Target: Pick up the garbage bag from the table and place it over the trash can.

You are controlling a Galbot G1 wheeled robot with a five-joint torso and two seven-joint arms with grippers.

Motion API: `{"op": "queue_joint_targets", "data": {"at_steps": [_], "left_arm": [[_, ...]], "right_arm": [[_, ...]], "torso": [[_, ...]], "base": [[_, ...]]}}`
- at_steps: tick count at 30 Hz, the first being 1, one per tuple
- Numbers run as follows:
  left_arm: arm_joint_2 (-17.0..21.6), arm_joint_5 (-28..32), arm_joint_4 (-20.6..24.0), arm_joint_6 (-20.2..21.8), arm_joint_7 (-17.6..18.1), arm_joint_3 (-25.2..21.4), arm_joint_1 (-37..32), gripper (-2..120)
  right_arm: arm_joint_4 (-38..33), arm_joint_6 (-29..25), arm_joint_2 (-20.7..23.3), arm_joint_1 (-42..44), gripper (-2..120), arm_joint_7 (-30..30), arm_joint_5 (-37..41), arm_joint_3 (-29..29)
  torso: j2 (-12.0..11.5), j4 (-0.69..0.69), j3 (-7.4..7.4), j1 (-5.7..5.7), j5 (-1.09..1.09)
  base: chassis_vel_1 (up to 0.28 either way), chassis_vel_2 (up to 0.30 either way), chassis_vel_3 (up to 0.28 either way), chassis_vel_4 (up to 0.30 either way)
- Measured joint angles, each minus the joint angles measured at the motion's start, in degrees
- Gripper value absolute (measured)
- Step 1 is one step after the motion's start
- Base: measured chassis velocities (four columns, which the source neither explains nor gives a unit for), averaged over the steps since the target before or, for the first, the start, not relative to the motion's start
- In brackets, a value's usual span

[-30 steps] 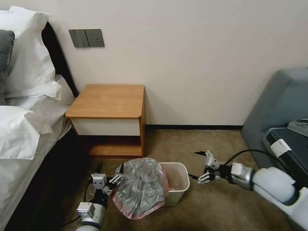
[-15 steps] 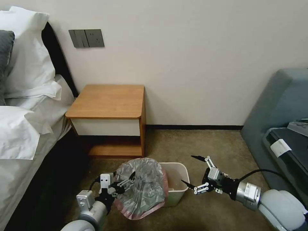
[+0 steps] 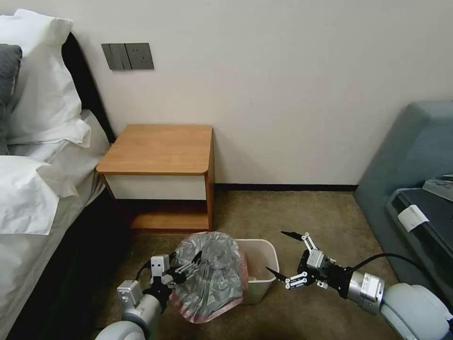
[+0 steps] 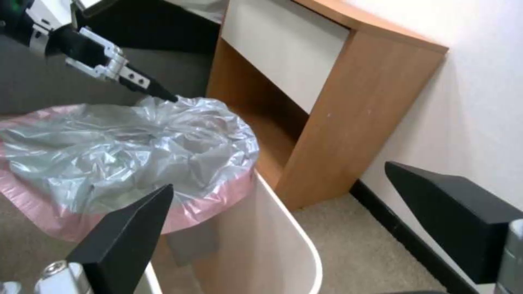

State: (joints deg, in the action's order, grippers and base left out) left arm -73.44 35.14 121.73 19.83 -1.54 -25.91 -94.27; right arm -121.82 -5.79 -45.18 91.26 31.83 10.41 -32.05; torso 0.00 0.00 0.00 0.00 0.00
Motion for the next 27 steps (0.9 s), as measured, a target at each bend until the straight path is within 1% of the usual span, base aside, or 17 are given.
{"op": "queue_joint_targets", "data": {"at_steps": [3, 4, 7, 8, 11, 14, 16, 18, 19, 20, 22, 23, 24, 25, 27], "left_arm": [[-0.2, 0.8, -0.1, 1.9, 0.6, 0.1, 0.4, 100], [-0.2, 0.8, -0.1, 1.9, 0.6, 0.1, 0.4, 100], [-0.5, 5.1, 0.2, 3.8, 1.0, 0.3, 1.0, 100], [-0.5, 5.1, 0.2, 3.8, 1.0, 0.3, 1.0, 100], [-0.8, 8.8, 0.4, 4.2, 1.0, 0.3, 1.5, 100], [-0.9, 10.5, 0.8, 4.4, 1.0, 0.3, 1.6, 99], [-0.9, 10.3, 0.8, 4.4, 1.0, 0.3, 1.6, 99], [-0.9, 6.3, 0.9, 4.3, 1.2, -0.2, 1.6, 99], [-0.9, 6.3, 0.9, 4.3, 1.2, -0.2, 1.6, 99], [-0.7, 4.3, 1.1, 4.7, 1.5, -0.5, 1.6, 99], [-0.2, -0.3, 2.0, 7.3, 2.2, -1.6, 1.5, 98], [-0.2, -0.3, 2.0, 7.3, 2.2, -1.6, 1.5, 98], [0.0, -1.9, 2.4, 8.7, 2.2, -2.0, 1.5, 97], [0.0, -1.9, 2.4, 8.7, 2.2, -2.0, 1.5, 97], [0.4, -3.6, 3.4, 11.8, 2.0, -2.7, 1.7, 96]], "right_arm": [[0.1, 0.0, 0.0, 0.0, 100, -0.3, 0.0, 0.0], [0.1, 0.0, 0.0, 0.0, 100, -0.3, 0.0, 0.0], [0.1, -0.2, -0.3, 0.2, 100, -0.4, 0.0, 0.0], [0.1, -0.2, -0.3, 0.2, 100, -0.4, 0.0, 0.0], [0.1, -0.3, -0.7, 0.3, 100, -0.5, 0.0, 0.0], [0.0, -0.3, -0.7, 0.3, 100, -0.6, 0.0, 0.0], [0.0, -0.3, -0.7, 0.3, 100, -0.6, 0.0, 0.0], [-0.1, -0.3, -0.7, 0.3, 100, -0.6, 0.0, 0.0], [-0.1, -0.3, -0.7, 0.3, 100, -0.6, 0.0, 0.0], [-0.1, -0.3, -0.8, 0.3, 100, -0.6, 0.0, 0.0], [-0.1, -0.4, -0.9, 0.5, 100, -0.6, 0.0, 0.0], [-0.1, -0.4, -0.9, 0.5, 100, -0.6, 0.0, 0.0], [-0.1, -0.5, -0.9, 0.5, 100, -0.6, 0.0, -0.1], [-0.1, -0.5, -0.9, 0.5, 100, -0.6, 0.0, -0.1], [-0.1, -0.5, -1.1, 0.5, 100, -0.6, 0.0, 0.0]], "torso": [[0.0, 0.0, 0.0, 0.0, 0.0], [0.0, 0.0, 0.0, 0.0, 0.0], [0.0, 0.0, 0.0, 0.0, 0.0], [0.0, 0.0, 0.0, 0.0, 0.0], [0.0, 0.0, 0.0, 0.0, 0.0], [0.0, 0.0, 0.0, 0.0, 0.0], [0.0, 0.0, 0.0, 0.0, 0.0], [0.0, 0.0, 0.0, 0.0, -0.01], [0.0, 0.0, 0.0, 0.0, -0.01], [0.0, 0.0, 0.0, 0.0, -0.01], [0.0, 0.0, 0.0, 0.0, 0.0], [0.0, 0.0, 0.0, 0.0, 0.0], [0.0, 0.0, 0.0, 0.0, -0.01], [0.0, 0.0, 0.0, 0.0, -0.01], [0.0, 0.0, 0.0, 0.0, 0.0]], "base": [[0.0, 0.0, 0.0, 0.0], [0.0, 0.0, 0.0, 0.0], [0.0, 0.0, 0.0, 0.0], [0.0, 0.0, 0.0, 0.0], [0.0, 0.0, 0.0, 0.0], [0.0, 0.0, 0.0, 0.0], [0.0, 0.0, 0.0, 0.0], [0.0, 0.0, 0.0, 0.0], [0.0, 0.0, 0.0, 0.0], [0.0, 0.0, 0.0, 0.0], [0.0, 0.0, 0.0, 0.0], [0.0, 0.0, 0.0, 0.0], [0.0, 0.0, 0.0, 0.0], [0.0, 0.0, 0.0, 0.0], [0.0, 0.0, 0.0, 0.0]]}}
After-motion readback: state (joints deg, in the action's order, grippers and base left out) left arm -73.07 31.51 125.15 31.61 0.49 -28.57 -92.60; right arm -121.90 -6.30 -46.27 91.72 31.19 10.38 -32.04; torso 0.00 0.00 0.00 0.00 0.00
